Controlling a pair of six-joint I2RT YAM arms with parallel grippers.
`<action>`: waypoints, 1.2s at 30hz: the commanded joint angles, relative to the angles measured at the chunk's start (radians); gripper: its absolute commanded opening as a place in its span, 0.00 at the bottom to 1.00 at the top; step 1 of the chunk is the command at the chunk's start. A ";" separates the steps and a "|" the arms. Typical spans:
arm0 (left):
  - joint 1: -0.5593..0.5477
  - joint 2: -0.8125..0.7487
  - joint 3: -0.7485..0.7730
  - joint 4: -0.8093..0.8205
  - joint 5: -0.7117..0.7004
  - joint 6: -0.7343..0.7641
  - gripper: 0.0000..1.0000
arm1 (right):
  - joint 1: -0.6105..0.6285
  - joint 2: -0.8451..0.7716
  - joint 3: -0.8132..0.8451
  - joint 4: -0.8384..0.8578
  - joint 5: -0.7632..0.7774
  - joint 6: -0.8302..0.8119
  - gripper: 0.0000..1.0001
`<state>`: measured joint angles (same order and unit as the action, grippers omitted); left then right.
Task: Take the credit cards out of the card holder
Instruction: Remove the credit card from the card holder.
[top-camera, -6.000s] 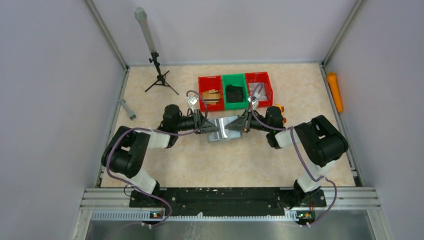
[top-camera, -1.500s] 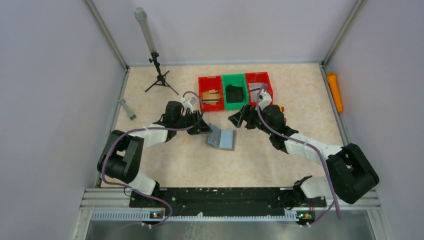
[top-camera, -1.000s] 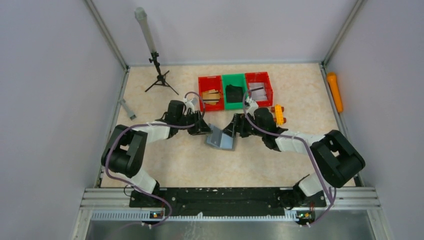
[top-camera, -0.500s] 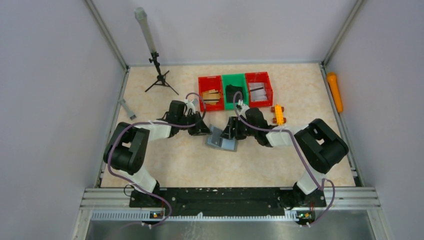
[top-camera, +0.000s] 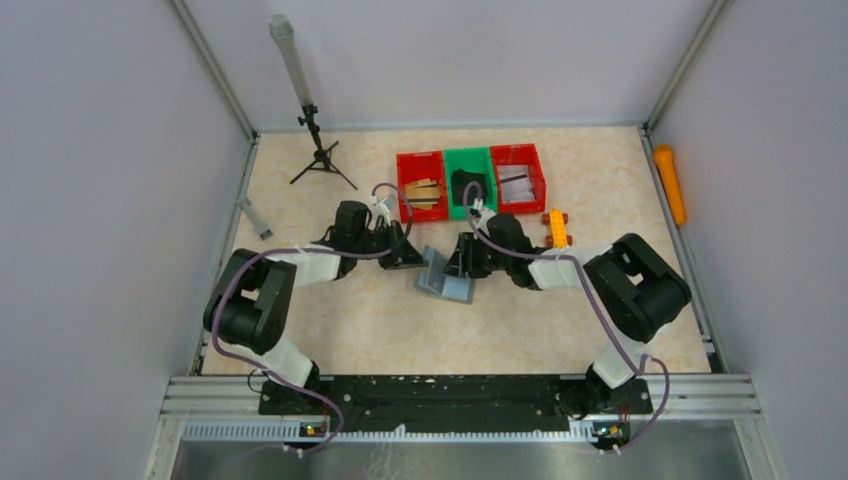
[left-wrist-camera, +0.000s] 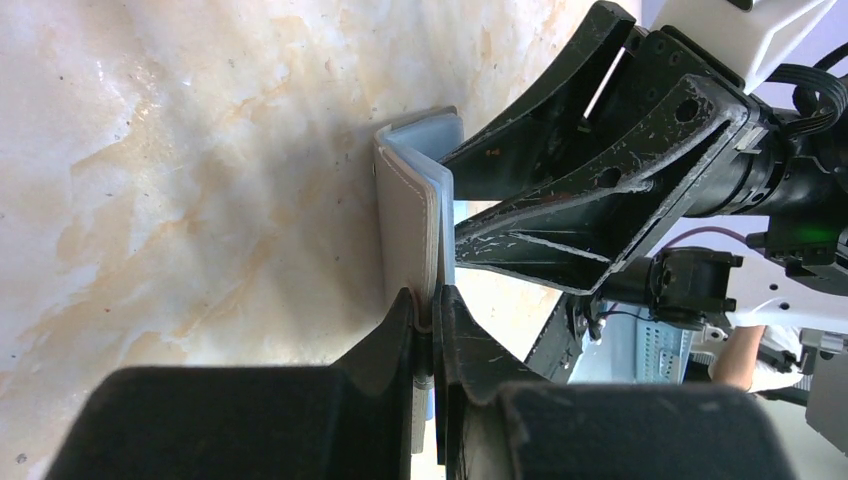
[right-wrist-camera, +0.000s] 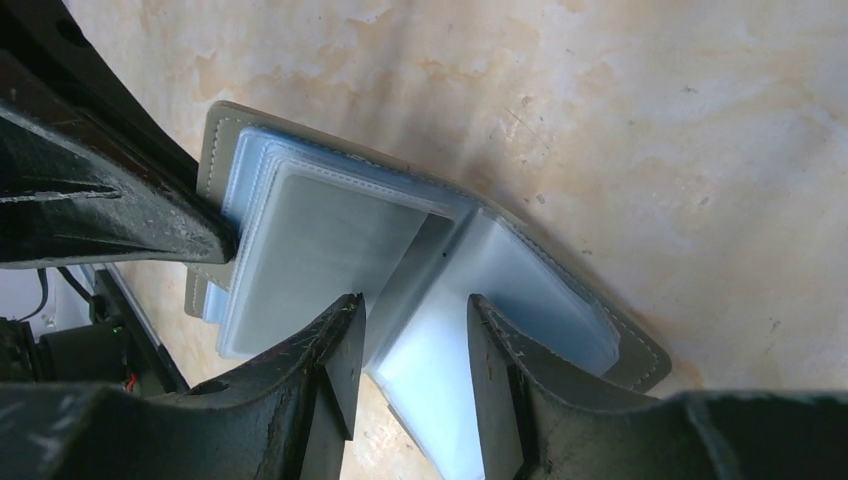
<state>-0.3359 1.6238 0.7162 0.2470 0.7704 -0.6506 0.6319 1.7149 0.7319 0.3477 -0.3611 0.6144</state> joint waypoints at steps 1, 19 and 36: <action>-0.003 -0.046 -0.006 0.082 0.043 -0.014 0.02 | 0.011 0.012 0.045 0.007 -0.003 0.003 0.44; -0.006 -0.109 -0.013 0.016 -0.046 0.032 0.02 | 0.033 -0.068 -0.002 0.122 -0.084 0.007 0.90; -0.028 -0.125 -0.019 0.044 -0.031 0.025 0.02 | 0.081 -0.040 0.058 0.013 0.027 -0.026 0.91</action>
<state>-0.3500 1.5475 0.6994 0.2192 0.7151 -0.6250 0.6926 1.6867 0.7437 0.3664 -0.3603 0.6098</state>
